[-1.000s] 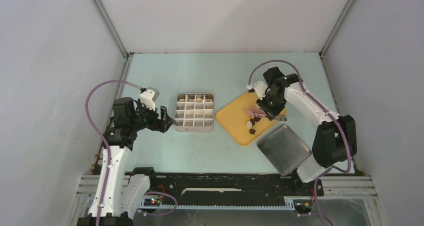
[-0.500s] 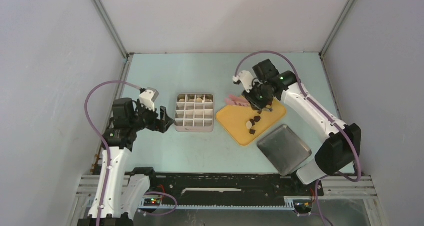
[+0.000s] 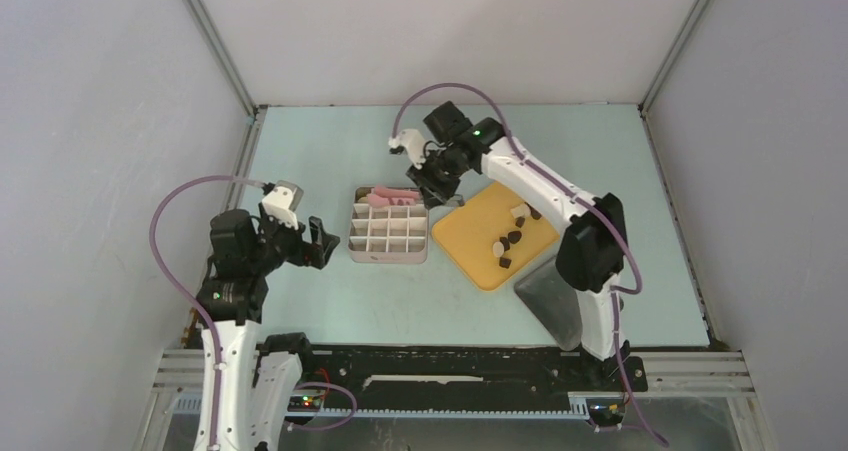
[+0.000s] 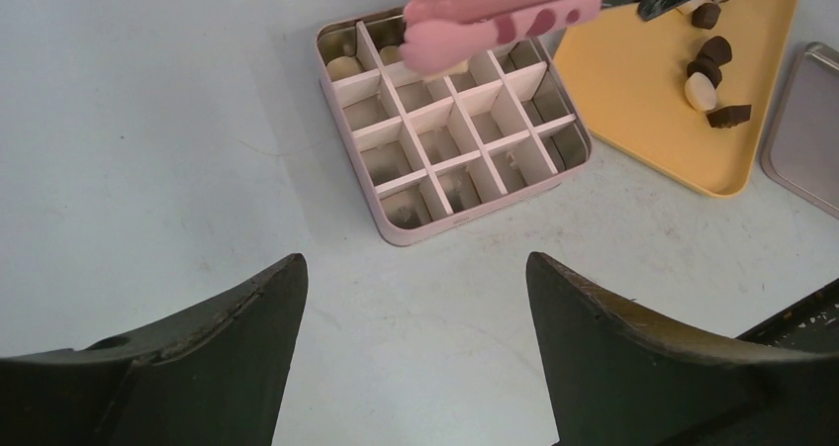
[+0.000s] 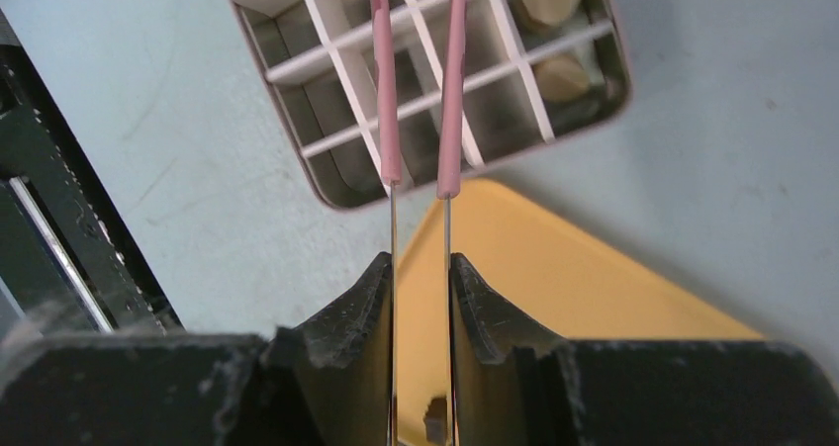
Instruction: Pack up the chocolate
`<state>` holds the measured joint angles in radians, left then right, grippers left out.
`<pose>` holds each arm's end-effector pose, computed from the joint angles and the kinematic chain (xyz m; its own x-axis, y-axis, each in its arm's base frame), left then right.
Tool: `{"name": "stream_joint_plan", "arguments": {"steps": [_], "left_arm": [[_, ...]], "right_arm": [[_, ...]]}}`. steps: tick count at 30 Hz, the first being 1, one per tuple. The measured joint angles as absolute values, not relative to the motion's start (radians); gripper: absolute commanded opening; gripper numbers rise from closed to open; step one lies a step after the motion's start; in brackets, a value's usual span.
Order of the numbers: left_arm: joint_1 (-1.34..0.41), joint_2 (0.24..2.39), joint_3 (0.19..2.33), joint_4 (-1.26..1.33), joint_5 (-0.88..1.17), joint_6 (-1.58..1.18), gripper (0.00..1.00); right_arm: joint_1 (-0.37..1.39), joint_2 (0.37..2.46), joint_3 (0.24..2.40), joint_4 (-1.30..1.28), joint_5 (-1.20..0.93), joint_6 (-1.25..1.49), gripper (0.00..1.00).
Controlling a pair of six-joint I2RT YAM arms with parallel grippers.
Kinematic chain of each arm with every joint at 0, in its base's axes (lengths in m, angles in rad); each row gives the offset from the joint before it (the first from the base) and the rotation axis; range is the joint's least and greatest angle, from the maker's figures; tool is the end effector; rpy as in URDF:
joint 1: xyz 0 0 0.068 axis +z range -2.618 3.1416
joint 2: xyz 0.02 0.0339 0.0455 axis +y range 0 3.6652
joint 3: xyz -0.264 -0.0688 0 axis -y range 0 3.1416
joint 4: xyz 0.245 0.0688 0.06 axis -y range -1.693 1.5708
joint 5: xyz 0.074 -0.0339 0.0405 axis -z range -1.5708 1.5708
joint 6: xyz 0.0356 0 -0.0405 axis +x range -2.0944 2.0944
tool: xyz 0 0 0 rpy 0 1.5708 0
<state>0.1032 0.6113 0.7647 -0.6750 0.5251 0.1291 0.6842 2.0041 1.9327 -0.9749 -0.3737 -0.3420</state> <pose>0.1288 -0.0046 0.3095 -0.4473 0.0657 -0.8920 0.4041 0.9045 -0.1361 0.3274 0.2838 0.3027 -0.3871 -0.7186 -0.5777 -0.9128 0.3873 0.1297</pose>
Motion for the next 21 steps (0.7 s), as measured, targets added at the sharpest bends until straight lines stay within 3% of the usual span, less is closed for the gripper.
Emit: {"name": "stream_joint_plan", "arguments": {"steps": [10,21], "left_arm": [[0.117,0.600,0.757,-0.675,0.525,0.118,0.85],[0.119,0.599,0.757,-0.674,0.526,0.112,0.85]], "right_arm": [[0.773,2.162,2.136,-0.984,-0.394,-0.320,0.21],[0.771,2.231,2.165,-0.982,-0.359,-0.306,0.35]]}}
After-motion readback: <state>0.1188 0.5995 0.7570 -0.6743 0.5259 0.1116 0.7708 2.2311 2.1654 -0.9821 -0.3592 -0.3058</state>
